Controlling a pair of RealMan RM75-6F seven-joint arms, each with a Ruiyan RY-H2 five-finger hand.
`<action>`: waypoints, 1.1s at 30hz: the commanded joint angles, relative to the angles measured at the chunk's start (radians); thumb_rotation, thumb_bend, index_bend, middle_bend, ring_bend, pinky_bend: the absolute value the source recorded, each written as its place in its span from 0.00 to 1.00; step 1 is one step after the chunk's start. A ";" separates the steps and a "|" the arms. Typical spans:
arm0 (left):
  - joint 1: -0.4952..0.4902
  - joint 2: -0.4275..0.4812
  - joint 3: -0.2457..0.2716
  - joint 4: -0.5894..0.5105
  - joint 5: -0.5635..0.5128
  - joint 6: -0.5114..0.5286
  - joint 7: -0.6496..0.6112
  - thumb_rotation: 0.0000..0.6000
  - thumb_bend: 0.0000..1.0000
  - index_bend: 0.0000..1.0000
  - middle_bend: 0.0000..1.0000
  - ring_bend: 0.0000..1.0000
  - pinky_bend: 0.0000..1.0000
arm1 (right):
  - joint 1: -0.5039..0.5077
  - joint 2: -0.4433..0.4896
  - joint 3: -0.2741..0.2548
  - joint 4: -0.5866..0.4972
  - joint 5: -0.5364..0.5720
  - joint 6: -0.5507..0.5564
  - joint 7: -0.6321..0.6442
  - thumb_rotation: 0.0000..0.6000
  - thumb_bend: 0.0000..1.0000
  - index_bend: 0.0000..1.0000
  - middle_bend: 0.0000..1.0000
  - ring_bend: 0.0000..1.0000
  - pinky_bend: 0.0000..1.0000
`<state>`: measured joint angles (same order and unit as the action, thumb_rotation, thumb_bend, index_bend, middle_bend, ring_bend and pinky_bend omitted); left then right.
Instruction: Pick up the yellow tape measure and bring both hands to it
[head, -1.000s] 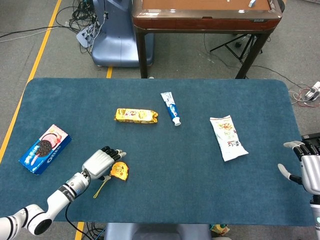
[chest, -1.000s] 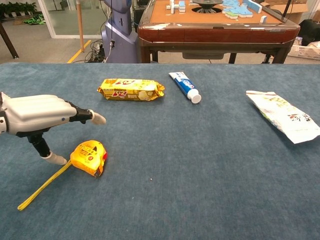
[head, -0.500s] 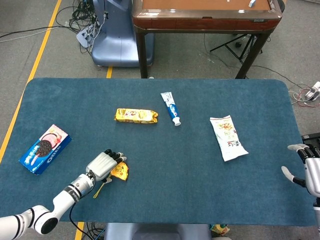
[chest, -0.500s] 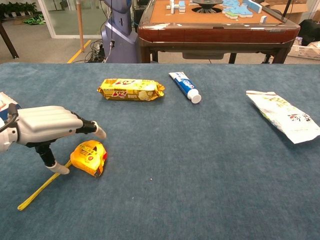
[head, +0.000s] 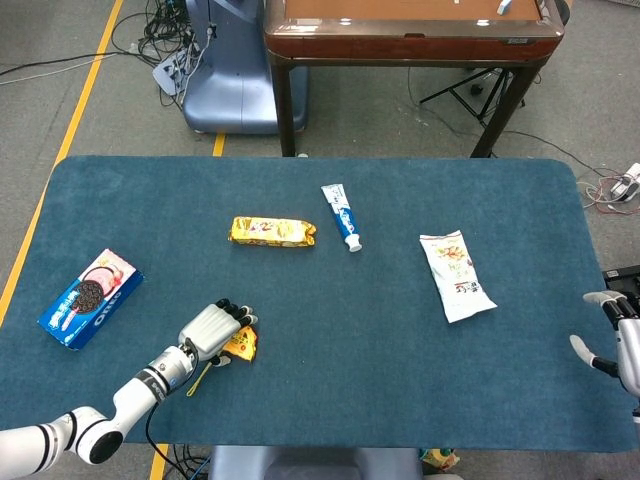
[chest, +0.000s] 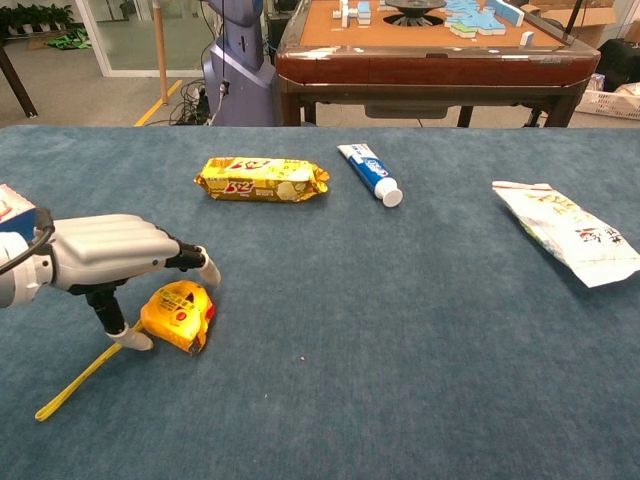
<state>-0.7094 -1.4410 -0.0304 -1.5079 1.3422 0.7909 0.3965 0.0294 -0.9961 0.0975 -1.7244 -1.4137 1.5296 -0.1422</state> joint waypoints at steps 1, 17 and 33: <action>-0.004 -0.003 0.002 0.004 -0.002 -0.001 -0.003 1.00 0.15 0.23 0.20 0.24 0.16 | 0.000 0.000 0.000 0.001 0.001 -0.001 0.000 1.00 0.29 0.33 0.34 0.24 0.29; 0.005 -0.041 -0.013 0.080 0.029 0.044 -0.214 1.00 0.20 0.51 0.54 0.47 0.17 | 0.007 0.004 0.006 -0.010 -0.001 -0.009 -0.009 1.00 0.29 0.33 0.34 0.24 0.29; 0.035 0.049 -0.148 -0.027 -0.140 0.142 -0.295 1.00 0.20 0.53 0.57 0.49 0.19 | 0.190 0.004 0.056 -0.168 -0.087 -0.187 -0.041 1.00 0.28 0.32 0.28 0.18 0.28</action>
<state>-0.6747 -1.4106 -0.1474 -1.4977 1.2436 0.9227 0.0858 0.1884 -0.9836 0.1372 -1.8644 -1.4957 1.3729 -0.1753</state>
